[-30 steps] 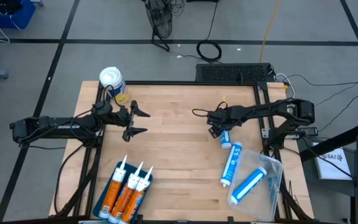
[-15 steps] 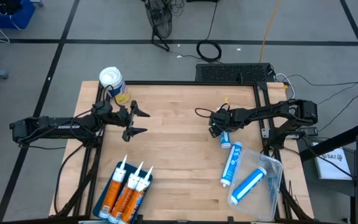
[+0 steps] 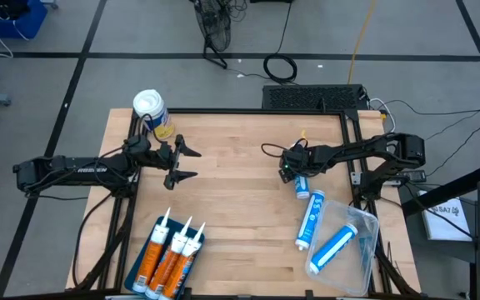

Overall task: Pick & place silicon tubes, Sealant and Lysol wipes
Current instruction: Put the left blue sealant into the transparent bin

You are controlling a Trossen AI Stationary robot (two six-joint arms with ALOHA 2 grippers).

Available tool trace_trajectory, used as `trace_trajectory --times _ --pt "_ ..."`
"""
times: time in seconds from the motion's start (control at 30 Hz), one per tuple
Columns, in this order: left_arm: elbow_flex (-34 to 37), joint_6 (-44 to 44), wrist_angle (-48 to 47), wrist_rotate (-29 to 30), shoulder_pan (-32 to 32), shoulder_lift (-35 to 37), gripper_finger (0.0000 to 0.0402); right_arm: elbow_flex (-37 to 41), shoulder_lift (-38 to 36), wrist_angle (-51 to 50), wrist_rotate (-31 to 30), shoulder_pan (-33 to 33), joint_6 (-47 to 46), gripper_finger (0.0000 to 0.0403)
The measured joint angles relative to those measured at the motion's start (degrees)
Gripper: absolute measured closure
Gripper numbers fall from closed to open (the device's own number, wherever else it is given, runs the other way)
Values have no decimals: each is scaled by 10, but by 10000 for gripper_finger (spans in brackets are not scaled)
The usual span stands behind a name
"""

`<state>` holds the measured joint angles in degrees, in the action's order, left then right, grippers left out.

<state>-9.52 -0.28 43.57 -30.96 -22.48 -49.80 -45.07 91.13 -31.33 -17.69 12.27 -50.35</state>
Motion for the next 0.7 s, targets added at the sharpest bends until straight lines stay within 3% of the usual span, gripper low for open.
trace_trajectory --times 0.7 --pt "0 0 0 0 0 0 91 0 0 -4 12 0 0 64"
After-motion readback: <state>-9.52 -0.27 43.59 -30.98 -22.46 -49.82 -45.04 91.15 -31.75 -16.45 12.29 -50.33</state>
